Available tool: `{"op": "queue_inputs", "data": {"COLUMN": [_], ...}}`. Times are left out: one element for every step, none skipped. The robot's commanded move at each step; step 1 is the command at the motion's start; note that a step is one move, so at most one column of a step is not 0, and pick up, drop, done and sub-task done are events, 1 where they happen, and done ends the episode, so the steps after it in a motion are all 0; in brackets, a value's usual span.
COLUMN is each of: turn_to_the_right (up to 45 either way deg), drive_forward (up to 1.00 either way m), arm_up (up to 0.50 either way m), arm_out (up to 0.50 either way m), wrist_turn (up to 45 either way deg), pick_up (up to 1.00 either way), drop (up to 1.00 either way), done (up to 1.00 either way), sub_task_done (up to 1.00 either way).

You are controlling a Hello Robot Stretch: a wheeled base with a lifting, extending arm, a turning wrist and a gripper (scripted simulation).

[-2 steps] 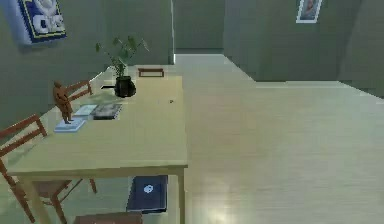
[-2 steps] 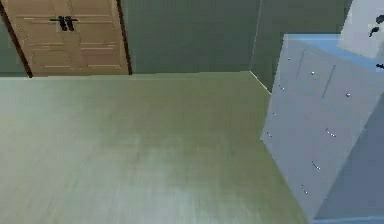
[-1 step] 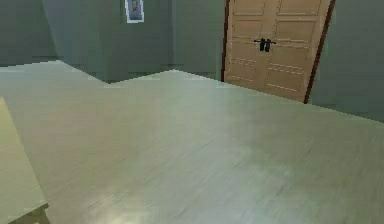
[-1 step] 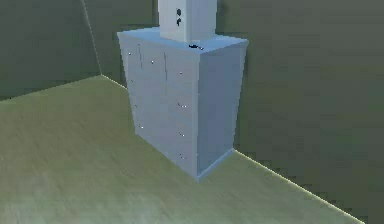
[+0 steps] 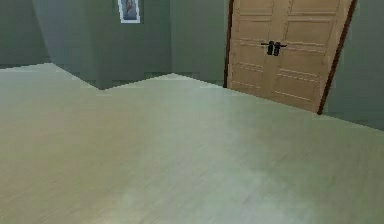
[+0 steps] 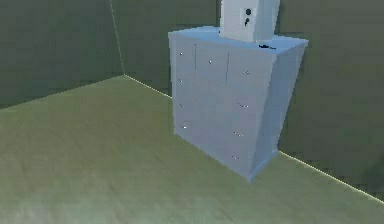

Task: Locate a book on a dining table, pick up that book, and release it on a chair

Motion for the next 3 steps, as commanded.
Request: {"op": "queue_inputs", "data": {"turn_to_the_right": [-45.0, -45.0, -45.0], "drive_forward": [0.00, 0.00, 0.00], "arm_up": [0.00, 0.00, 0.00], "arm_out": [0.00, 0.00, 0.00], "wrist_turn": [0.0, 0.0, 0.0], "pick_up": [0.00, 0.00, 0.00], "drop": [0.00, 0.00, 0.00], "done": [0.00, 0.00, 0.00], "sub_task_done": [0.00, 0.00, 0.00]}}
